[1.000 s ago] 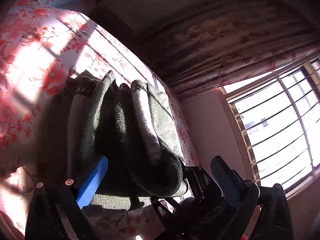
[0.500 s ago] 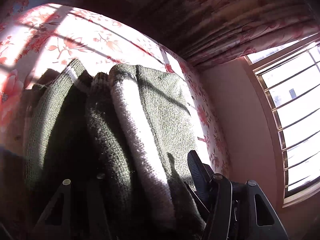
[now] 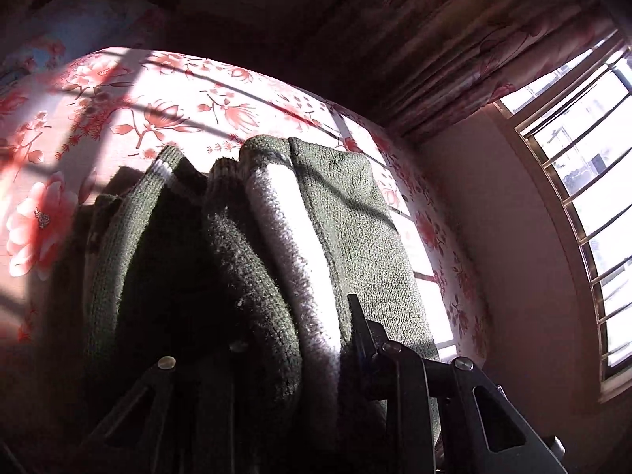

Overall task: Fold small clothes
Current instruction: 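Grasp the sweater edge with both grippers and fold it over in half, then press the folded sweater flat with both grippers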

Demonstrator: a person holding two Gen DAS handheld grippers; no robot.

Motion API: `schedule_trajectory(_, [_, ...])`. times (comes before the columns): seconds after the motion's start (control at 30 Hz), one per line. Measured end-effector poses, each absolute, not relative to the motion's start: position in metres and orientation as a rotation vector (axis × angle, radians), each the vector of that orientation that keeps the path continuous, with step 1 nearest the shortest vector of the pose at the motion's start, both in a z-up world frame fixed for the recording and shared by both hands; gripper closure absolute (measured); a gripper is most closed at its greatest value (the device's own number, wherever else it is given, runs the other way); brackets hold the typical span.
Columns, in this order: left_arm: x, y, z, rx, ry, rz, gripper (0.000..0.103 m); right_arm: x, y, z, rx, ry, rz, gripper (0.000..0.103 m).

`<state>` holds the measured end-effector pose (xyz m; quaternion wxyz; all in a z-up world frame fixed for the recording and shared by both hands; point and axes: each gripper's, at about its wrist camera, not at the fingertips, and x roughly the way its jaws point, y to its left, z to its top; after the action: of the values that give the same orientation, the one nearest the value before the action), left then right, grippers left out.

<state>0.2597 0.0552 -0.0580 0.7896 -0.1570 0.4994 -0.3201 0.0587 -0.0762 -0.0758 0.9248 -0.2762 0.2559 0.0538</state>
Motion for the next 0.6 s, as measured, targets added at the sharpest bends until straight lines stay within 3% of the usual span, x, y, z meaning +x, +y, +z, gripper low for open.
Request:
schedule_trajectory(0.2, [0.235,0.1,-0.019,-0.344,0.92,-0.69,0.103,0.077,-0.074,-0.085,-0.596,0.58,0.036,0.036])
schedule_trajectory(0.4, [0.249,0.139,-0.093,-0.379,1.019,-0.628,0.103,0.074,-0.074,-0.087,-0.588,0.581,0.046,0.036])
schedule_trajectory(0.6, [0.24,0.148,-0.088,-0.415,0.929,-0.632,0.103,0.087,-0.077,-0.089,-0.602,0.591,0.053,0.036])
